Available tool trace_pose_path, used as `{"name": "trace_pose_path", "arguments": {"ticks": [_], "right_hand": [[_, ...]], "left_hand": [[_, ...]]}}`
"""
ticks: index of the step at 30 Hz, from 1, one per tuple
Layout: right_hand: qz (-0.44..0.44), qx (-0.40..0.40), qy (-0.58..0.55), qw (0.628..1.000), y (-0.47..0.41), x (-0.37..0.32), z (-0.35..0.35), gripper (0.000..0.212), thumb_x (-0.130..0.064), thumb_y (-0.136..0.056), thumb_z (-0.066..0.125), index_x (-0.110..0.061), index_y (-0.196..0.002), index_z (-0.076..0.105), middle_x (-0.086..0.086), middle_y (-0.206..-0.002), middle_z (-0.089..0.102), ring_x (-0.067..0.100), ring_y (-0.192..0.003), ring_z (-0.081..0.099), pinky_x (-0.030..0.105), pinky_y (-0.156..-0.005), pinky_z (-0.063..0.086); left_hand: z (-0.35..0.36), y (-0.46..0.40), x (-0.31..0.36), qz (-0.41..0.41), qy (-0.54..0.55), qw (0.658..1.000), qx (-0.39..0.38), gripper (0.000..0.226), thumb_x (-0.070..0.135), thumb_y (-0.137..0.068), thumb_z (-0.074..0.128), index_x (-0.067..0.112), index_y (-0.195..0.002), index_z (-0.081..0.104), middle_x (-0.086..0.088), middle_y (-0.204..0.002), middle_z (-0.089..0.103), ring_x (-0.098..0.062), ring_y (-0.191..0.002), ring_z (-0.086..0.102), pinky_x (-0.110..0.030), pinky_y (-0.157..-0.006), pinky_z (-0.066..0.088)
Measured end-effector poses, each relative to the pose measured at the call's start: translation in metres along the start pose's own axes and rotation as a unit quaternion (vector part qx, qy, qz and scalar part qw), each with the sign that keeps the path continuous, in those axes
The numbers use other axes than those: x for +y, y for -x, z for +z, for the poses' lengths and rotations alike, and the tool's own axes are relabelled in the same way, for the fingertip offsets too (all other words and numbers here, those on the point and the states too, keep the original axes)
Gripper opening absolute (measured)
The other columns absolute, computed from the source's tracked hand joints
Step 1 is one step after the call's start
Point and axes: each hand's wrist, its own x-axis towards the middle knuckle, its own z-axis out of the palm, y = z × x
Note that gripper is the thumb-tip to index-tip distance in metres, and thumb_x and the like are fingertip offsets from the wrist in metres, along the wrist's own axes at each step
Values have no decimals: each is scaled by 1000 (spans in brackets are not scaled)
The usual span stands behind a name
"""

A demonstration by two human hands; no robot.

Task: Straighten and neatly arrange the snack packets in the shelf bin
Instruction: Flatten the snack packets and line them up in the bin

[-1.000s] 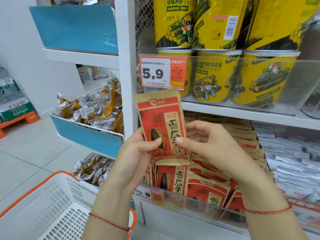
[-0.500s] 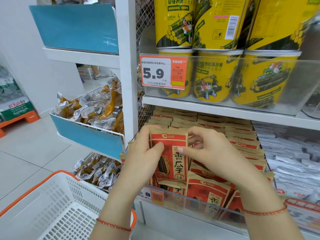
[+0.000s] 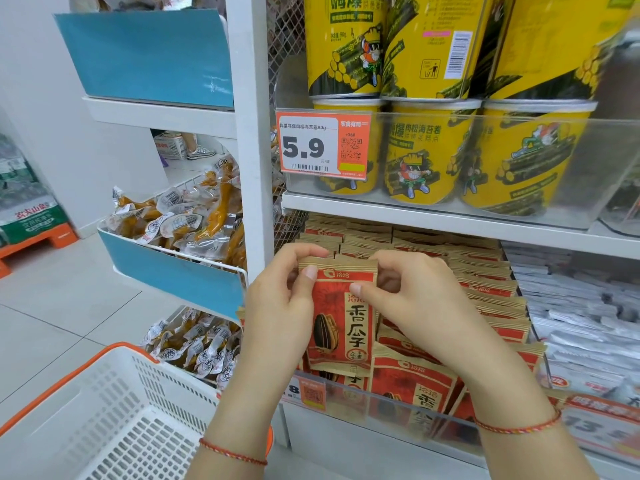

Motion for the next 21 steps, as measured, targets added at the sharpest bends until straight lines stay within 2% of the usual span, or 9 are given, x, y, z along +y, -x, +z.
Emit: {"name": "trace_pose_path", "arguments": {"ticks": [2, 4, 6, 9, 11, 14, 16, 18, 21], "right_hand": [[-16, 21, -45, 999, 1, -3, 0, 10, -35, -85, 66, -26, -84, 66, -8, -77, 71, 7, -76, 66, 37, -75, 54], [-22, 21, -61, 998, 2, -7, -2, 4, -32, -85, 66, -28, -85, 65, -10, -78, 71, 3, -74, 66, 33, -74, 54], [-5, -11, -20, 1000, 1, -7, -2, 10, -33, -86, 66, -29, -79, 60, -10, -75, 68, 3, -70, 62, 28, -66, 50], [18, -64, 88, 994, 1, -4, 4, 17, -37, -87, 65, -30, -75, 55, -12, -71, 57, 6, -68, 53, 22, -56, 37], [21, -65, 122, 990, 1, -5, 7, 13, -39, -89, 62, -30, -81, 60, -12, -76, 58, 11, -77, 56, 28, -62, 43], [14, -35, 115, 993, 2, -9, 7, 13, -41, -90, 60, -31, -90, 68, -13, -85, 62, 12, -91, 60, 29, -76, 49], [7, -25, 130, 991, 3, -12, 5, 14, -44, -89, 59, -35, -92, 69, -15, -85, 62, 9, -93, 61, 26, -74, 47], [0, -23, 158, 987, 4, -13, 6, 16, -48, -89, 58, -37, -94, 69, -15, -88, 62, 10, -96, 59, 26, -71, 42], [-14, -30, 179, 983, 4, -15, 9, 19, -50, -87, 59, -36, -94, 70, -11, -94, 65, 13, -101, 54, 27, -76, 38]], "left_hand": [[-1, 0, 3, 18, 14, 999, 25, 35, 6, -98, 51, 37, -91, 64, 16, -86, 69, -1, -80, 66, -26, -65, 57], [-3, 0, 4, 24, 18, 999, 28, 36, 6, -98, 52, 39, -90, 64, 16, -88, 70, -2, -81, 65, -23, -64, 56], [-2, -1, 1, 6, -8, 1000, 1, 35, 6, -98, 52, 38, -91, 65, 9, -85, 70, -5, -80, 66, -25, -64, 56], [3, -1, -7, -21, -145, 987, -66, 26, 13, -99, 52, 35, -96, 65, 12, -92, 66, -2, -83, 60, -21, -66, 49], [5, -1, -9, -15, -227, 970, -86, 22, 15, -98, 53, 32, -103, 66, 13, -98, 63, -6, -94, 55, -22, -72, 40], [0, -2, -7, 1, -277, 956, -95, 19, 20, -96, 56, 31, -106, 67, 14, -104, 59, -12, -111, 46, -30, -87, 36], [-3, -1, -5, 10, -296, 948, -120, 16, 26, -95, 58, 34, -108, 65, 16, -107, 54, -9, -113, 41, -30, -93, 33], [-4, 0, -2, 24, -286, 948, -138, 12, 31, -93, 62, 37, -103, 65, 19, -107, 51, -6, -111, 39, -26, -94, 30], [-4, -1, 0, 35, -324, 932, -159, 10, 37, -92, 63, 35, -98, 70, 23, -101, 46, -5, -109, 37, -25, -95, 29]]}}
